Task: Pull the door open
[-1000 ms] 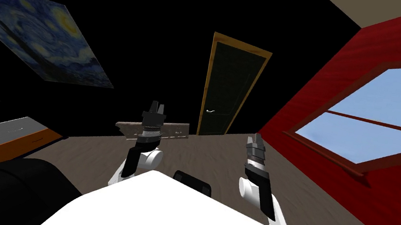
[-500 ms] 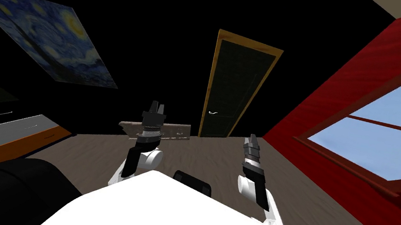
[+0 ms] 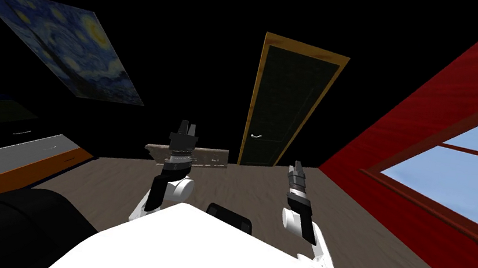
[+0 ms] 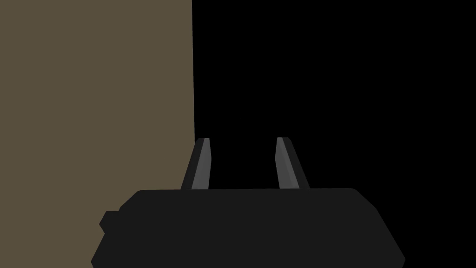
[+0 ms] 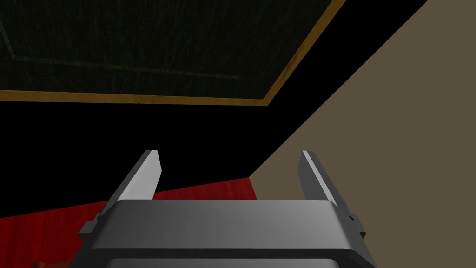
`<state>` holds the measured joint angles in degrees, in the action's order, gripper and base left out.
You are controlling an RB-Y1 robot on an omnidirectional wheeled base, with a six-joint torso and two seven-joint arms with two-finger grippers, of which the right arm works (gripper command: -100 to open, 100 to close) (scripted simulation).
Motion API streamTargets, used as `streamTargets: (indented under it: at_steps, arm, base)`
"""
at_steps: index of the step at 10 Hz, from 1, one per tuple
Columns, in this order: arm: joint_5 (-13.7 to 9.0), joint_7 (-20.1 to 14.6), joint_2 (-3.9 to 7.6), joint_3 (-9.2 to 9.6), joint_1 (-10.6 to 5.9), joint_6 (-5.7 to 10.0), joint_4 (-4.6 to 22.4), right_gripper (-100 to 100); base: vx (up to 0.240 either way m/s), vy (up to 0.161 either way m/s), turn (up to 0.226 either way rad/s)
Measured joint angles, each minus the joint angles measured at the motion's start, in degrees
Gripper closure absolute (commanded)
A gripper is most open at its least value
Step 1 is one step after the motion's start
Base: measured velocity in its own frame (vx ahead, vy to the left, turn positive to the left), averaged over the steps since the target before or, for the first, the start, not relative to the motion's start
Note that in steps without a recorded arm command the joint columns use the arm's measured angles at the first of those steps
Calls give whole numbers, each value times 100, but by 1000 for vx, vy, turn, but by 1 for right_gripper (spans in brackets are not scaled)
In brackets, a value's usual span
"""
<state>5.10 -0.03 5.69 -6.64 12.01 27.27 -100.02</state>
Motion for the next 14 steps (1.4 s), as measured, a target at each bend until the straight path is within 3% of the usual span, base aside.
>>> streamTargets:
  at_steps: [11, 14]
  arm:
    - [331, -426, 167, -228, -774, 402, 1959, -100]
    - [417, -562, 227, -278, -936, 450, 2372, -100]
  base:
    - [103, 0, 103]
    - [104, -14, 91]
